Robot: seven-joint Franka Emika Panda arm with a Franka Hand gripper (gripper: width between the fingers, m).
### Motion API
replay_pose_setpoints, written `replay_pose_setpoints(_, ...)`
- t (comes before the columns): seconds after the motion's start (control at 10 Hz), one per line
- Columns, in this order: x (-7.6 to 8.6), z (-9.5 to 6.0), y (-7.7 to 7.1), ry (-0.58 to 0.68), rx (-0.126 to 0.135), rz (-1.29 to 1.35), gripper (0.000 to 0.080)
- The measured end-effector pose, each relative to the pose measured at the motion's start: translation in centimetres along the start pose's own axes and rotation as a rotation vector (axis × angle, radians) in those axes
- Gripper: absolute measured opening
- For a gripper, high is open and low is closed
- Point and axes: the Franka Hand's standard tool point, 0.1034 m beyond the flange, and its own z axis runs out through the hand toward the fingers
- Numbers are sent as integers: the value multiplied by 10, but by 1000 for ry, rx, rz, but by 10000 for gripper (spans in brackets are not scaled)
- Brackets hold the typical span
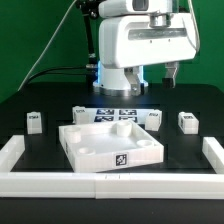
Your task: Assemble one leg
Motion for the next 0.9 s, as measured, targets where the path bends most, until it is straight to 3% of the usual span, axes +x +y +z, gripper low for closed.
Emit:
replay_pose_setpoints(0.6, -1, 2, -1, -4, -2, -22, 650)
replay_pose_setpoints(0.7, -12, 7, -9, -8, -23, -172, 650)
replay_pose_setpoints(0.9, -31, 14, -16, -46, -6, -323, 650)
